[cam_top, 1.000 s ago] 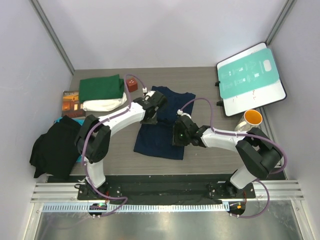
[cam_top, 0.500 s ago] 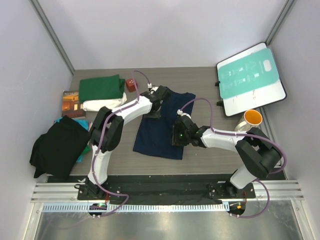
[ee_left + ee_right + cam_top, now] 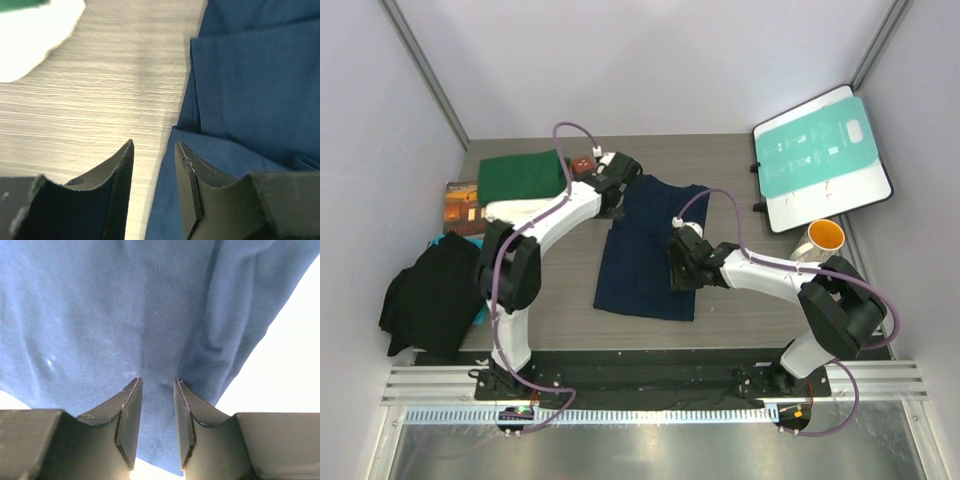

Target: Fold and stack the t-shirts

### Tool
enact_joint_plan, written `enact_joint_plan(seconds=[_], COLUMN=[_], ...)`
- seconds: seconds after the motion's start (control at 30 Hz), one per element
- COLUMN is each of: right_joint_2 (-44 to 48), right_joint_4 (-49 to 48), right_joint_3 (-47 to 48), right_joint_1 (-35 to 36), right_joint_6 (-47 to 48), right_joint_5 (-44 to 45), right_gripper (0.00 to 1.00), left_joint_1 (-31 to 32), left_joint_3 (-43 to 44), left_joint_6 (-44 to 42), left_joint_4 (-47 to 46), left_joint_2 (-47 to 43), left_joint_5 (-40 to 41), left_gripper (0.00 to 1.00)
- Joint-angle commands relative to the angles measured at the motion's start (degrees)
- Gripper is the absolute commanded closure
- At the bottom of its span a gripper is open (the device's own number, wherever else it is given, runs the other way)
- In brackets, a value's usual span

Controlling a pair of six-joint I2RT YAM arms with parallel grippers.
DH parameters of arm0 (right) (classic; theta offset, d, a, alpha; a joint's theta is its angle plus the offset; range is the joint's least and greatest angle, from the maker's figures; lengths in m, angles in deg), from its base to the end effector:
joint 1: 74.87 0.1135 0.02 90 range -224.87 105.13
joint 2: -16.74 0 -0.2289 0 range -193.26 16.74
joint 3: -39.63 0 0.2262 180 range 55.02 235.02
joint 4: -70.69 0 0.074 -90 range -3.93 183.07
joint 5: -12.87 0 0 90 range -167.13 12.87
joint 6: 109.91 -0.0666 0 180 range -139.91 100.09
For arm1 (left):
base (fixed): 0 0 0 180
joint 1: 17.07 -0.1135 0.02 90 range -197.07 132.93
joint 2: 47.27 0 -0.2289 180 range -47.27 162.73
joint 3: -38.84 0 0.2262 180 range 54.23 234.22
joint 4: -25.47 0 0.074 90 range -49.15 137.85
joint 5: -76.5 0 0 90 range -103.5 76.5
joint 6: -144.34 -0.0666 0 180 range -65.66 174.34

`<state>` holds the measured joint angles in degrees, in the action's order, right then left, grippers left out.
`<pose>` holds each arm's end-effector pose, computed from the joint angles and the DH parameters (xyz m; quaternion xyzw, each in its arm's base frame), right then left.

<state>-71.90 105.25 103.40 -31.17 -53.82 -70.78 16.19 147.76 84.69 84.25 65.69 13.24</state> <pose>0.2155 0.1958 0.1265 -0.0676 0.9609 0.1233 0.2386 0.3475 -0.1921 0.1896 -0.0303 0.9467 0.0705 0.3127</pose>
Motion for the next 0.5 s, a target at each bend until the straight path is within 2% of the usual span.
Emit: enact_joint_plan(seconds=[0.0, 0.23, 0.37, 0.47], right_joint_2=[1.28, 0.14, -3.29, -5.13], right_joint_4=[5.68, 7.98, 8.59, 8.33], right_joint_3=[7.59, 15.42, 17.8, 17.98], right_joint_1=[-0.55, -1.16, -1.87, -2.13], right_joint_6=[3.59, 5.34, 6.66, 6.93], right_joint_5=[4.55, 6.04, 5.69, 7.0], right_gripper=[0.62, 0.62, 0.62, 0.62], left_joint_1=[-0.21, 0.05, 0.67, 2.51], left_joint_3=[-1.15, -12.49, -16.8, -18.65], left_joint_6=[-0.82, 2.17, 3.14, 3.4], left_joint_4=[0.9, -4.28, -5.69, -6.74], left_joint_2=[-9.59, -17.25, -15.51, -14.45], left_joint_5=[-2.37, -11.88, -14.08, -13.3], left_gripper=[0.6, 0.61, 0.67, 0.68])
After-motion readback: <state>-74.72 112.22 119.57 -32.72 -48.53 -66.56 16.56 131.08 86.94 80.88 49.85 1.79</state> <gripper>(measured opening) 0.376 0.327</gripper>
